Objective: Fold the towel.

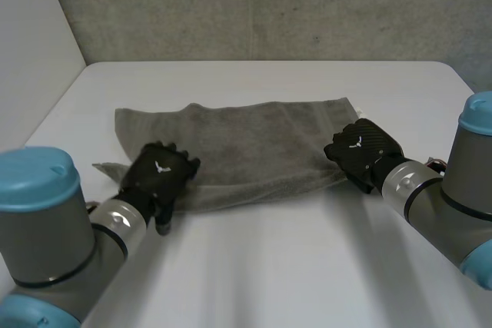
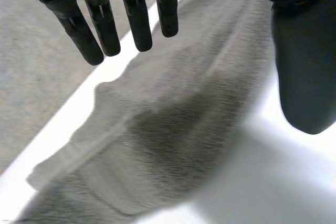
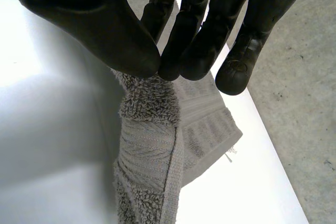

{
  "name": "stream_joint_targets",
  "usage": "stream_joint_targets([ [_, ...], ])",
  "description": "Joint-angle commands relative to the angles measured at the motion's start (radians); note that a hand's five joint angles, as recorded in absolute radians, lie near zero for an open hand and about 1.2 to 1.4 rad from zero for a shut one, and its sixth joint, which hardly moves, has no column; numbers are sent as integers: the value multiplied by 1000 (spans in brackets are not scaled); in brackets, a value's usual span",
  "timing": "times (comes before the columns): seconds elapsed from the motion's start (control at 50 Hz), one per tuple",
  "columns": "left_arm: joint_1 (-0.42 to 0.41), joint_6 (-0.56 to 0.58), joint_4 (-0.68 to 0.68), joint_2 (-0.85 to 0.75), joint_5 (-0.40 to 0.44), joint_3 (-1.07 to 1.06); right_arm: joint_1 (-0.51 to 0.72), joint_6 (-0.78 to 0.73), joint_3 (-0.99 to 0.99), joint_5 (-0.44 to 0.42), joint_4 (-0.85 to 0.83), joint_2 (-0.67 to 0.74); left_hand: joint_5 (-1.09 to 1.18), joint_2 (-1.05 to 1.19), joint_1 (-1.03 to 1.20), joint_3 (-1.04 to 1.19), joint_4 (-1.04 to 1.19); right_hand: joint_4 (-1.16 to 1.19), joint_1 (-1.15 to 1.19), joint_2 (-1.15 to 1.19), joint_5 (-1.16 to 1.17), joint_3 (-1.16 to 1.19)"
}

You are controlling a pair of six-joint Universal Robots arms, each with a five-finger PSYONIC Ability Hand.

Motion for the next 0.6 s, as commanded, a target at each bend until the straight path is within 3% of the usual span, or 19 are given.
stream_joint_targets([
  [0.02,118,2,-1,6,38,94,5,-1,20,-5,-1,10,-256,-121,-110,-93,-110,39,56,79,32,40],
  [0.16,190,8,-71,-47,180,171,17,-1,37,-8,-10,13,-215,-80,-69,-52,-69,39,56,79,32,40],
  [0.38,252,25,-119,-115,194,213,14,-1,37,-12,-10,15,-174,-38,-28,-11,-28,39,56,79,32,40],
  [0.6,293,54,-225,-180,200,268,2,2,35,-12,-9,21,8,144,154,171,154,39,56,79,32,40],
])
